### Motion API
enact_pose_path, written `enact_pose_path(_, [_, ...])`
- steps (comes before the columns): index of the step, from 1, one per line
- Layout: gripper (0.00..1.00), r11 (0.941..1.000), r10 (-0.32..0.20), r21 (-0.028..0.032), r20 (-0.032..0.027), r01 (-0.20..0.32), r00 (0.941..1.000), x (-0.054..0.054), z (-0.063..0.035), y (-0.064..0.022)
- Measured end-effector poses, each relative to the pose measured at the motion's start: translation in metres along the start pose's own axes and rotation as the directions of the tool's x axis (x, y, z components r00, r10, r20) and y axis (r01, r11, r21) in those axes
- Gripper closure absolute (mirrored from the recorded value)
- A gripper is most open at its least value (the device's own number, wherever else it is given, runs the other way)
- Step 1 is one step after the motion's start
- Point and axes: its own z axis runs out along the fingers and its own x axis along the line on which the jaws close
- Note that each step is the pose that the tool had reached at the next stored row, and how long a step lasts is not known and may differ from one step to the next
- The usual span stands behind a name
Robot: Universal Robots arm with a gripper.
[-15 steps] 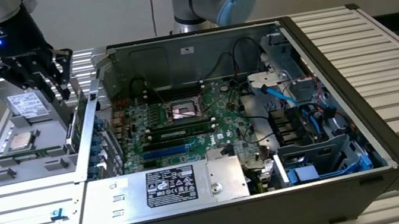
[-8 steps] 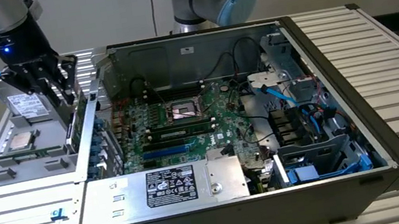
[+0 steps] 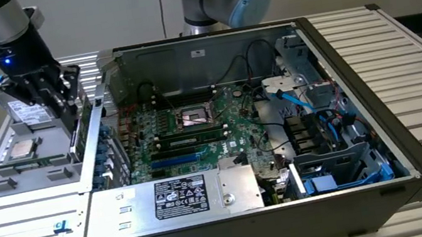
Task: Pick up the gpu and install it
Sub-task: 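Pick up the gpu and move the gpu toward the slot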
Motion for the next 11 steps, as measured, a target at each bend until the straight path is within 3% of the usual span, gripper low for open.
enact_pose_path(5, [0.62, 1.0000, 0.000, 0.0000, 0.0000, 0.000, 1.0000, 0.002, 0.0087, -0.0048])
enact_pose_path(11, [0.62, 1.0000, 0.000, -0.0001, 0.0000, 0.000, 1.0000, -0.008, 0.0194, -0.0153])
